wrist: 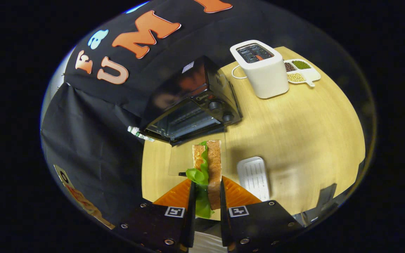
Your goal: Open the toaster oven, put the food inside, and close the toaster oven door.
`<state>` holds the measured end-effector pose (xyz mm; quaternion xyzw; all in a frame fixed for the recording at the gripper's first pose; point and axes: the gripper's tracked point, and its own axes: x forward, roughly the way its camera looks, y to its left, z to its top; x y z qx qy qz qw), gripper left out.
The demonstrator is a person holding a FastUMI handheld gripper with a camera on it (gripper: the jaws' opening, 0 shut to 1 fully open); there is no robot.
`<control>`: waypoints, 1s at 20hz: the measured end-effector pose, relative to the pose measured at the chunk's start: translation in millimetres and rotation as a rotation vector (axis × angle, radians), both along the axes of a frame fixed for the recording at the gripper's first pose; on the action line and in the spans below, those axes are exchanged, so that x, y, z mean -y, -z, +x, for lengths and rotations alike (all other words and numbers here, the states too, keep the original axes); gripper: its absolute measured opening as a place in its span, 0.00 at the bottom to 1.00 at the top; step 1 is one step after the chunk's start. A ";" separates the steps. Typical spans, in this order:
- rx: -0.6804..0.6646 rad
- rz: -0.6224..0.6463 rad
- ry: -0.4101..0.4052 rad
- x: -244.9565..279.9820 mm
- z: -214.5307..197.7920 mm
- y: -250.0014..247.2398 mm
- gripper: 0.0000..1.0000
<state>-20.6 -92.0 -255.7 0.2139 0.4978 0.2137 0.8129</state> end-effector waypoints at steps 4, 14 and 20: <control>0.011 0.111 0.051 -44.8 13.4 -0.3 0.31; 0.058 0.340 0.398 -116.3 72.3 32.1 0.31; 0.090 0.470 0.642 -142.1 111.2 54.0 0.30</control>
